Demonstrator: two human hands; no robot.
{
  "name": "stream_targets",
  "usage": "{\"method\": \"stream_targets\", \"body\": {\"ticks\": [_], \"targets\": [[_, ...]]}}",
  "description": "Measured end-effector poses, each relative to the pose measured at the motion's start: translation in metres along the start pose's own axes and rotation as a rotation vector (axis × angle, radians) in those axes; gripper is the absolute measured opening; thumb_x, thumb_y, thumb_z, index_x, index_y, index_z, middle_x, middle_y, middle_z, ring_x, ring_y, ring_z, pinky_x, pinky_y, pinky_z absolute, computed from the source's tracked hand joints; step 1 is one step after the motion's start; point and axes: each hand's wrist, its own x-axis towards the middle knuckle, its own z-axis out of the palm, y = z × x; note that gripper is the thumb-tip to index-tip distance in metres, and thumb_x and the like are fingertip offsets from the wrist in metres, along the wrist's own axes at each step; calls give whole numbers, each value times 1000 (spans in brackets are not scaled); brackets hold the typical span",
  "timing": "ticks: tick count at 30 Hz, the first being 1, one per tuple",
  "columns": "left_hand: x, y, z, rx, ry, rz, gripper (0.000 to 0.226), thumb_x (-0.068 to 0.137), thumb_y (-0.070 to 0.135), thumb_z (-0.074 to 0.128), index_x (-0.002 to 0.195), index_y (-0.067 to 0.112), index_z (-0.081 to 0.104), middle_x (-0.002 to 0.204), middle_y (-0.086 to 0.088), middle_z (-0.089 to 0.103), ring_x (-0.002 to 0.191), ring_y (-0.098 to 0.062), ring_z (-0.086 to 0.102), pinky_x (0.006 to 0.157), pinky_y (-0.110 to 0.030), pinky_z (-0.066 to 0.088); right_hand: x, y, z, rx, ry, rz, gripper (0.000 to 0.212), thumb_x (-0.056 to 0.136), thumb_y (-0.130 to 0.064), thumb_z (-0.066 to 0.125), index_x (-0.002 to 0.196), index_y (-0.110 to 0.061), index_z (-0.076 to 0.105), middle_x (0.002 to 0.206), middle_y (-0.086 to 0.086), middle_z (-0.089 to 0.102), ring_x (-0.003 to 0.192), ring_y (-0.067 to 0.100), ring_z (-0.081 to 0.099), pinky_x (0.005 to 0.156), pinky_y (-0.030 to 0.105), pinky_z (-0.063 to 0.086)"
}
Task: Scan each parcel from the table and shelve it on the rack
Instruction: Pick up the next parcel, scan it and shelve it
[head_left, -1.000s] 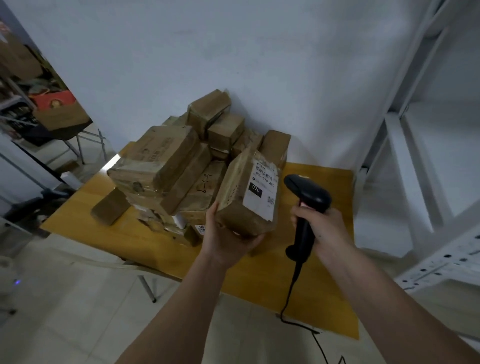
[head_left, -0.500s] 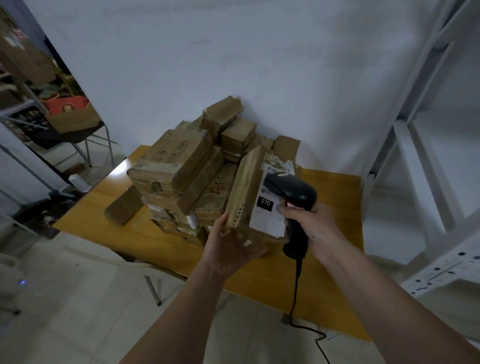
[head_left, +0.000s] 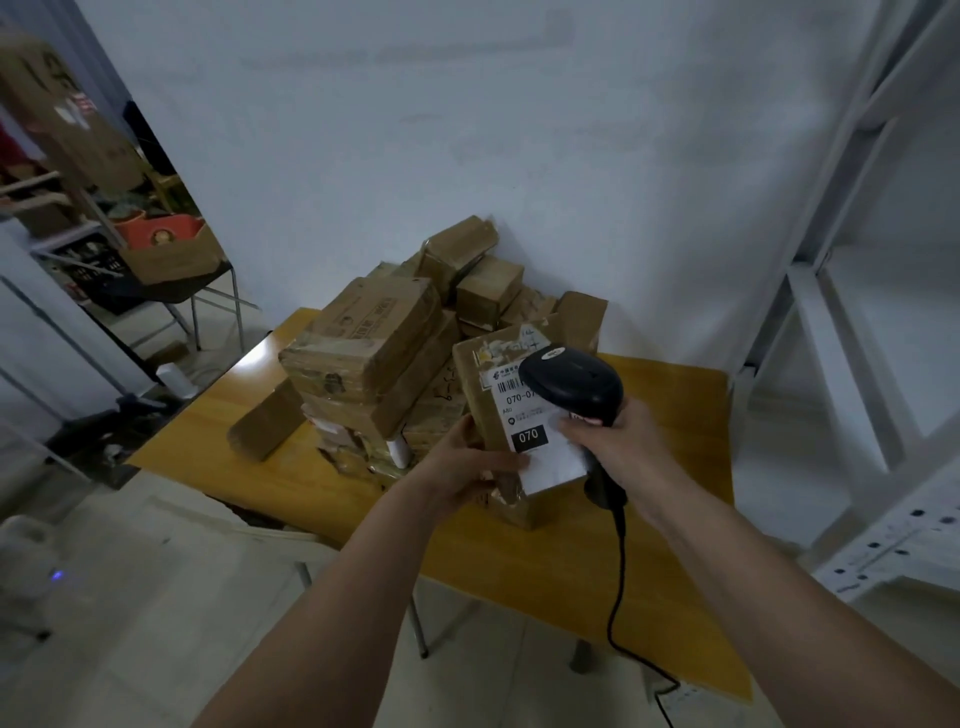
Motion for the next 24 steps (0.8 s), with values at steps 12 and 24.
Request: {"method": "stream_targets", "body": {"ticks": [12,24], "targets": [[7,63,-11,-144,216,175,118,60,-20,75,154,24,17,129,-16,58,120,-37,55,96,-60,47,-23,-15,1,-243,14,-189,6,89,-17,65,91,-11,65,72,9,58,57,5,50,52,16,37],[9,63,-10,-91,225,192,118,61,-17,76,154,25,16,131,-15,55,125,-39,49,100,-61,43,-24,-20,-3,-180,14,-207,13,87,-14,66,86,-27,63,65,-6,56,56,-9,54,48,5,39]]}}
